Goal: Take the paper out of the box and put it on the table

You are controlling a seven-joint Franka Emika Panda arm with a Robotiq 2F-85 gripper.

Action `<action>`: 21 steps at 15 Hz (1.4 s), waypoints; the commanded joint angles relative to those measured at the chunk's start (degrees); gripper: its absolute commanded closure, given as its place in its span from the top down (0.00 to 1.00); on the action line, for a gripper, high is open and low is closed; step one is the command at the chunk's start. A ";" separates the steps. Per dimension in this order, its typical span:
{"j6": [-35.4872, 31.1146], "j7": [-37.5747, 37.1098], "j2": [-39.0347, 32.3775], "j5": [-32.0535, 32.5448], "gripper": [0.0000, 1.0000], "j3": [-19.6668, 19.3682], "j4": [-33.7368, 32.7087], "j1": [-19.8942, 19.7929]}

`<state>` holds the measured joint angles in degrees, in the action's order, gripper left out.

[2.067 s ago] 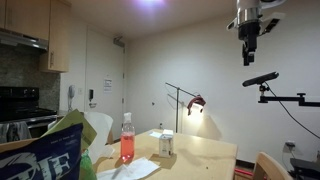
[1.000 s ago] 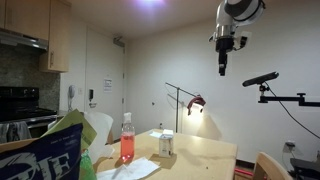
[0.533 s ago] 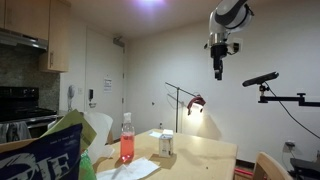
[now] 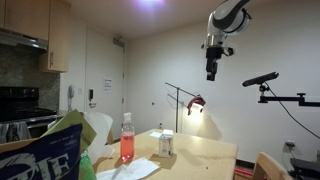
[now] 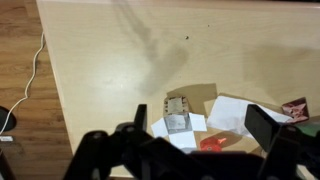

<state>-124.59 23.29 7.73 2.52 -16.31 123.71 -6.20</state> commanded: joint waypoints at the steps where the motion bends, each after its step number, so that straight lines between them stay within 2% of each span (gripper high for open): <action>1: -4.45 1.11 -3.34 -4.34 1.00 1.17 -1.82 -0.84; 6: -4.61 0.90 -9.55 -7.73 1.00 2.04 -6.11 -1.60; 12: -4.88 -2.95 -17.64 -4.63 1.00 3.06 -12.24 -3.26; 14: -5.98 -4.65 -19.73 -2.43 1.00 3.32 -13.55 -3.62; 17: -13.02 -9.09 -21.97 5.51 1.00 2.88 -13.47 -3.20; 19: -15.20 -12.69 -23.15 11.51 1.00 2.22 -13.36 -2.60; 20: -14.20 -12.60 -23.11 12.17 1.00 2.60 -13.27 -2.84; 21: -14.16 -11.31 -22.38 10.21 1.00 3.47 -12.30 -3.72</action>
<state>-139.01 12.15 -14.75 12.37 -14.07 111.58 -8.75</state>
